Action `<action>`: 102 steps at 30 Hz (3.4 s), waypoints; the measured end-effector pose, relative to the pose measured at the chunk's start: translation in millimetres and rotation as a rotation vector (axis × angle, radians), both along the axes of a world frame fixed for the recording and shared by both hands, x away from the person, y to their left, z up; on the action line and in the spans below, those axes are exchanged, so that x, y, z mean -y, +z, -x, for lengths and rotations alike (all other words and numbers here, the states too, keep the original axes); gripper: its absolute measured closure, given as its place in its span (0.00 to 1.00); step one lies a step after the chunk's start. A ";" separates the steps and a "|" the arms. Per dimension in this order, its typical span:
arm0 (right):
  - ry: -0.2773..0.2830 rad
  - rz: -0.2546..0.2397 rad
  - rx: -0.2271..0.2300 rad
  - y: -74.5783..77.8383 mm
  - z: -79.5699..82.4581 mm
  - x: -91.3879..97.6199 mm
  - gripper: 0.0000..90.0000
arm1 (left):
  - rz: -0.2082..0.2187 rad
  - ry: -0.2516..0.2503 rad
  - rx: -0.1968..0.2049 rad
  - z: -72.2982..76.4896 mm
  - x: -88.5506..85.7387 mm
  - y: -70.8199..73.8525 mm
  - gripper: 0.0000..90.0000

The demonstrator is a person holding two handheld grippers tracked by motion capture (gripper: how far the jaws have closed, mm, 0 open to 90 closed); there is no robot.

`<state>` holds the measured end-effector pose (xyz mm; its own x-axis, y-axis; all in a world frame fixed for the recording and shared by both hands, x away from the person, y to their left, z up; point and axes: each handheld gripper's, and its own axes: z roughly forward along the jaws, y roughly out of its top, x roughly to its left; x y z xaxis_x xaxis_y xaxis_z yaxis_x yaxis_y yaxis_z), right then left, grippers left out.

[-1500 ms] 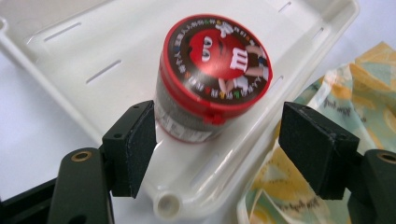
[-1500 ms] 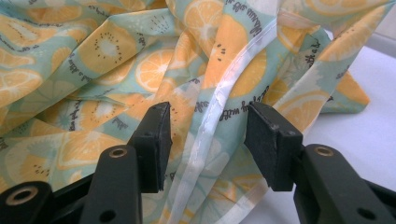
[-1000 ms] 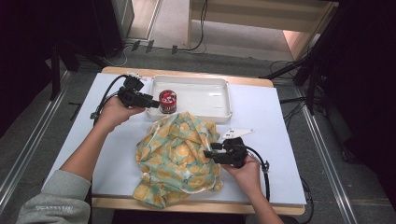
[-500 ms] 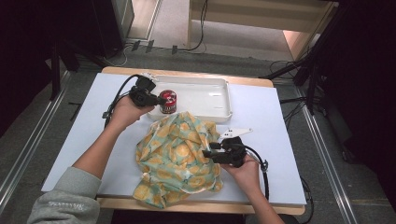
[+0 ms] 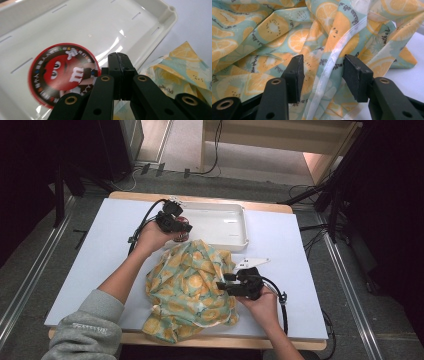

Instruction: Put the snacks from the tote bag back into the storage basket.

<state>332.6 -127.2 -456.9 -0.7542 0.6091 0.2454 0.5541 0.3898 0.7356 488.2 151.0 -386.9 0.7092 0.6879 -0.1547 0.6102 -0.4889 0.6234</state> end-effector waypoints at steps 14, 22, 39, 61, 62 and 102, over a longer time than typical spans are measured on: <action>-0.003 0.000 0.002 -0.1 3.2 3.4 0.59 | -0.006 0.013 0.005 -0.3 -2.4 -18.1 1.00; -0.004 0.001 0.003 0.2 3.3 3.7 0.60 | 0.000 0.030 0.018 4.1 -15.6 -18.4 1.00; -0.002 0.000 -0.001 -0.3 3.1 3.4 0.60 | -0.013 0.053 0.013 6.2 -34.9 -16.2 1.00; 0.000 0.001 -0.004 -0.3 2.6 4.9 0.60 | 0.044 0.030 0.000 27.9 -52.8 -4.6 0.94; 0.001 0.001 -0.003 -0.2 2.6 5.1 0.59 | 0.048 0.032 0.003 30.3 -54.4 -4.2 0.93; -0.058 -0.008 -0.014 5.7 -9.5 36.2 0.55 | 0.053 0.027 0.046 113.7 -104.3 -22.5 0.53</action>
